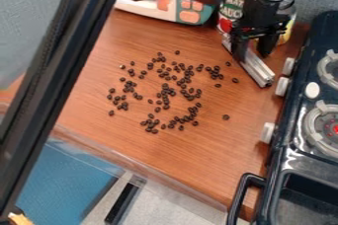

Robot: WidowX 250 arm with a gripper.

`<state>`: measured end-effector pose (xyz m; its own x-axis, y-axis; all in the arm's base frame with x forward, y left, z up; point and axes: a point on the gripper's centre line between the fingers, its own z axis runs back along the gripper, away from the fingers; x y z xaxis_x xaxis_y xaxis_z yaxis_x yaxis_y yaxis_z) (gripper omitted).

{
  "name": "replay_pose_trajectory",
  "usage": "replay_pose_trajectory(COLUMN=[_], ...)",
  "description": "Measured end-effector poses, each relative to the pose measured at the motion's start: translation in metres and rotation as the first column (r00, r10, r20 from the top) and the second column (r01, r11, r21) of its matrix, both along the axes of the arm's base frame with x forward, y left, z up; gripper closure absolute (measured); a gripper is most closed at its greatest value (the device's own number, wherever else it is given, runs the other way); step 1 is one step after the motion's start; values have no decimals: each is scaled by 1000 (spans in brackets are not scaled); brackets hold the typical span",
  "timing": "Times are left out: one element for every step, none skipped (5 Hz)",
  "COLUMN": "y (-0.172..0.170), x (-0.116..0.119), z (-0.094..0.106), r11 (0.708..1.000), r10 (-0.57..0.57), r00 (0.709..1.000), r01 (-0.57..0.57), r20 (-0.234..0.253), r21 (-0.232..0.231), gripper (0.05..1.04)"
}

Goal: Sweep into pile

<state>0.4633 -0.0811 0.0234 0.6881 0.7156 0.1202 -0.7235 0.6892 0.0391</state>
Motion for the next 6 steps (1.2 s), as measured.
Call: replay_pose_trajectory(y=[1,0,0,7,16,24], x=[-4,-7,-10,-17,-25,-32], z=[-9,-10,-10,-11,-10,-11], r11=[1000,1000,1000,1000,1000,1000], r10=[-3,-4,-12,-7,-10,-11], r00=[1000,1000,1000,1000,999,999], r01=[3,4,12,7,9,10], r20=[-13,-8,-6,-20,-30,-34], r21=[0,-7,-16,-15,-12,-10], gripper=[676,697,698,698,698,698])
